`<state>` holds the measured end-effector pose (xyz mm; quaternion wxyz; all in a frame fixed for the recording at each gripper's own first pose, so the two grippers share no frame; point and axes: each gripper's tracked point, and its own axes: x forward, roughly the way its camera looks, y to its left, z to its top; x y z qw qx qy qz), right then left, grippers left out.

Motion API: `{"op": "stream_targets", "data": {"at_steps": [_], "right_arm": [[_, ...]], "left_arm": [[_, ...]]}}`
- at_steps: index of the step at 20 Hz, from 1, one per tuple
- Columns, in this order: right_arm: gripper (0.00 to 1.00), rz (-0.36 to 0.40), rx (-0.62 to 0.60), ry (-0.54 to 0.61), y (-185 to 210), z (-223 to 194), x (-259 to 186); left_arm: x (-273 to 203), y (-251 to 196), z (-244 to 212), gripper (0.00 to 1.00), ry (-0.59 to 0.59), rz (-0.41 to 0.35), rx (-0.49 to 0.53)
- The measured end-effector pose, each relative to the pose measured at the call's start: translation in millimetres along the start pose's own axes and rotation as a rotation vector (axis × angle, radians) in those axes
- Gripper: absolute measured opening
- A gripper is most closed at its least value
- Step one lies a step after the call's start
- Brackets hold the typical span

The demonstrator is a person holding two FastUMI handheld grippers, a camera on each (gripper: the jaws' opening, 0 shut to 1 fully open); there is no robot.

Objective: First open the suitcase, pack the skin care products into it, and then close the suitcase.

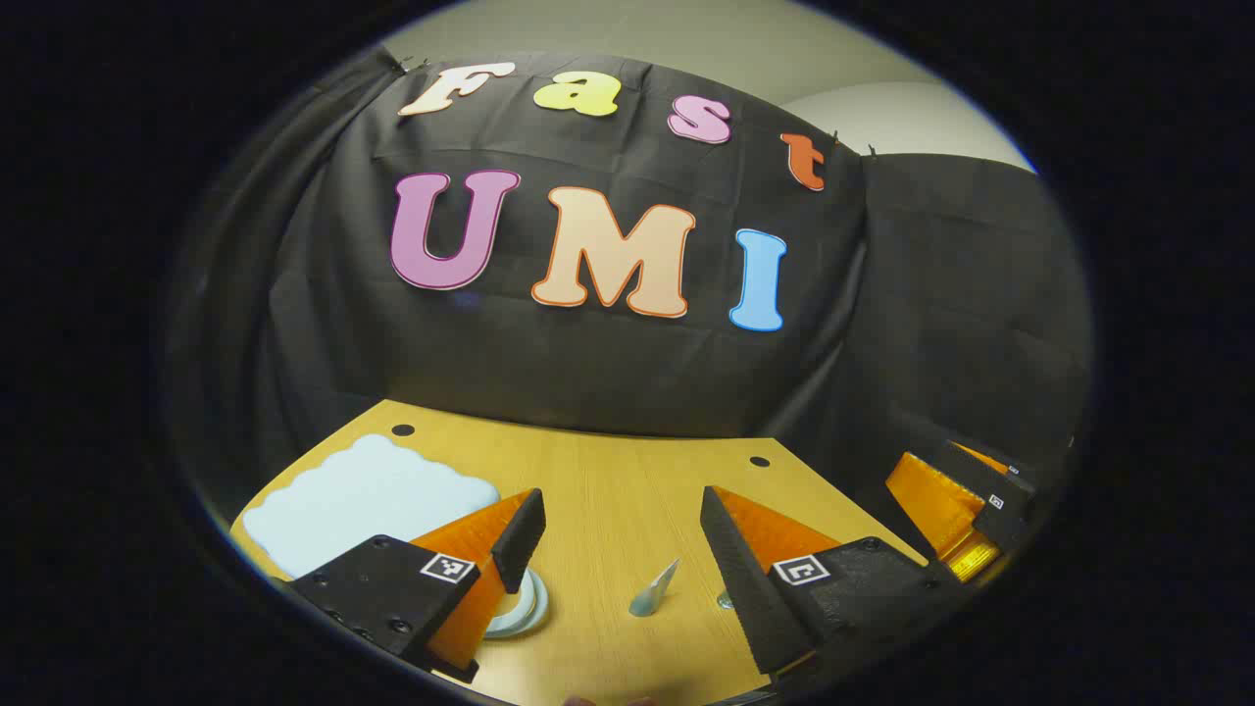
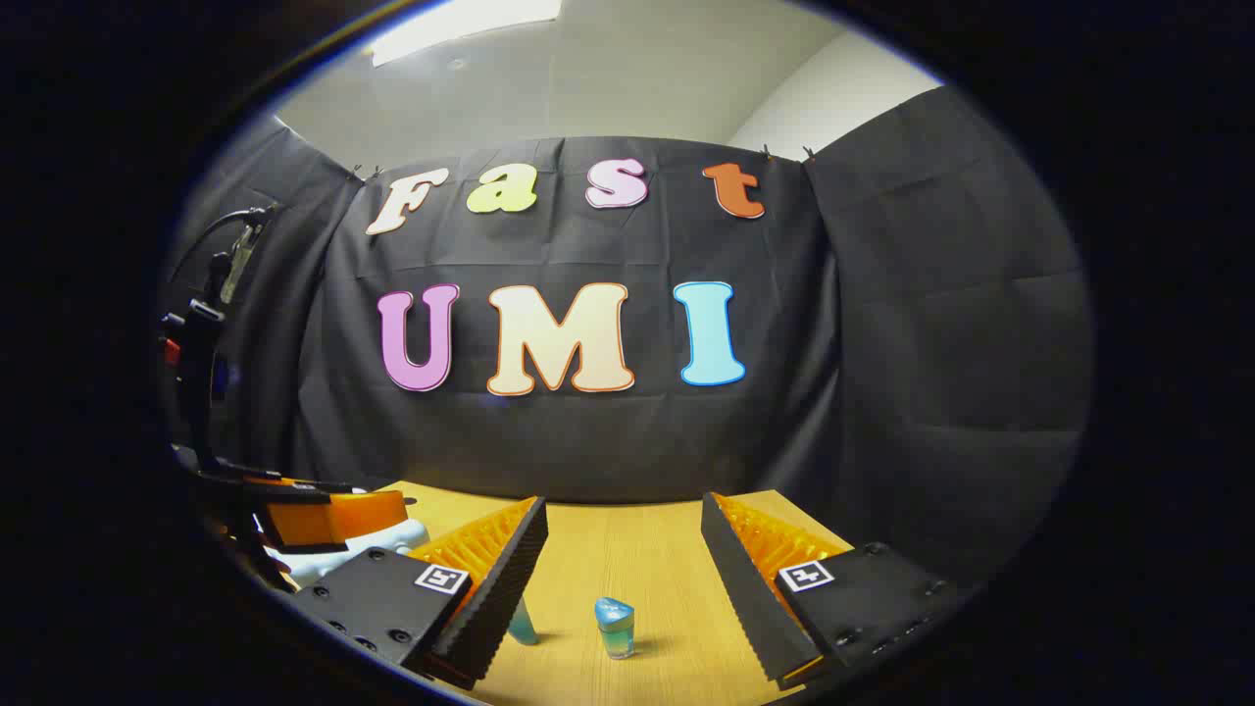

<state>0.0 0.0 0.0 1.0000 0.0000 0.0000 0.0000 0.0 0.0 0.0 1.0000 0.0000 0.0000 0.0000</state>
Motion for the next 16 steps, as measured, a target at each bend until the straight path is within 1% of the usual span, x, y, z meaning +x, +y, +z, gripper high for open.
{"op": "stream_targets", "data": {"at_steps": [4,6,9,10,12,14,16], "right_arm": [[0.99,-0.007,0.018,0.01,-9.8,-3.1,2.3],[0.99,-0.009,0.032,0.008,-14.0,-3.4,0.9],[0.98,0.0,0.043,0.015,-16.0,-9.0,1.1],[0.99,0.008,0.048,0.024,-15.1,-12.3,2.3],[0.98,0.026,0.062,0.048,-12.8,-21.2,2.9],[0.98,0.047,0.071,0.068,-9.9,-28.6,3.5],[0.98,0.064,0.07,0.095,-9.5,-39.7,3.7]], "left_arm": [[5.8,2.5,-5.9,0.94,0.037,0.019,-0.009],[14.2,12.7,-3.2,0.94,0.061,0.035,-0.006],[30.6,28.1,-13.9,0.94,0.182,0.034,0.018],[35.5,34.5,-17.5,0.95,0.225,0.034,0.008],[44.1,46.8,-30.4,0.94,0.335,0.036,-0.042],[52.9,63.3,-41.6,0.95,0.436,0.054,-0.083],[59.6,82.3,-53.7,0.95,0.532,0.079,-0.08]]}}
